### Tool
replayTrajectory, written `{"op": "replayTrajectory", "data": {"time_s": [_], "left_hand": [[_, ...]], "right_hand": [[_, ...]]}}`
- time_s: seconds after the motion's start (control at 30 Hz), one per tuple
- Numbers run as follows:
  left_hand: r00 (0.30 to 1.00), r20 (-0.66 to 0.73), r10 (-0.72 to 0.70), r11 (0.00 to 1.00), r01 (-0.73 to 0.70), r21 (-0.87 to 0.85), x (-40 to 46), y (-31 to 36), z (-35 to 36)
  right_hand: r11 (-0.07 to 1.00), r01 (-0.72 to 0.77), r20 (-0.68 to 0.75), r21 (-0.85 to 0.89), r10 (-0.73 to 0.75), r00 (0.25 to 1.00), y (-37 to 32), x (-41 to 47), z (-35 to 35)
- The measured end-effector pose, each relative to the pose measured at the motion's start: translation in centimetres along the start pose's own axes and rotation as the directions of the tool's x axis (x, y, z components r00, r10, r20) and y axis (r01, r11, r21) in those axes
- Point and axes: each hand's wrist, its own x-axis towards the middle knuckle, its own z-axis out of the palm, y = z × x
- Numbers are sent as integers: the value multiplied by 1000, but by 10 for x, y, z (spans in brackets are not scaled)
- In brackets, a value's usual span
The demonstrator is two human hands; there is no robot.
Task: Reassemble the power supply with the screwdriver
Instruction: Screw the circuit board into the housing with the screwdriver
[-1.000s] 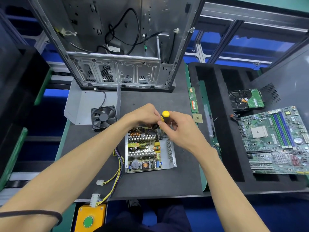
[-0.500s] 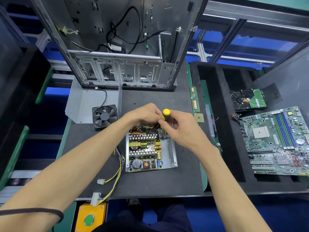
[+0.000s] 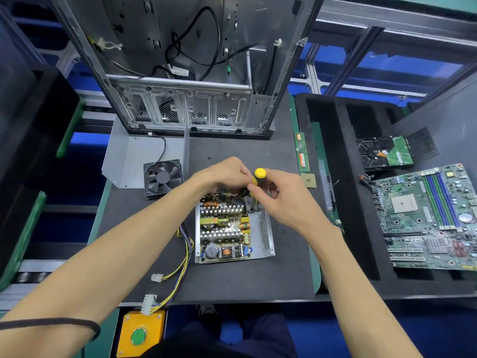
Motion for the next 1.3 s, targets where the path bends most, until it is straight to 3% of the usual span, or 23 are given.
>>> {"op": "replayTrajectory", "data": {"time_s": [0.3, 0.57, 0.9, 1.3], "left_hand": [[1000, 3, 0, 1000, 0, 20, -2, 3, 0], [999, -35, 16, 986, -10, 167, 0, 10, 1], [999, 11, 30, 990, -32, 141, -2, 9, 2], [998, -64, 27, 993, -19, 115, -1, 3, 1]], "right_hand": [[998, -21, -15, 52, 21, 1000, 2, -4, -2], [999, -18, -17, 39, 19, 1000, 1, -4, -2], [999, -42, 34, -6, 42, 999, 3, -5, -3], [992, 6, -75, 130, 4, 997, -1, -7, -11]]}}
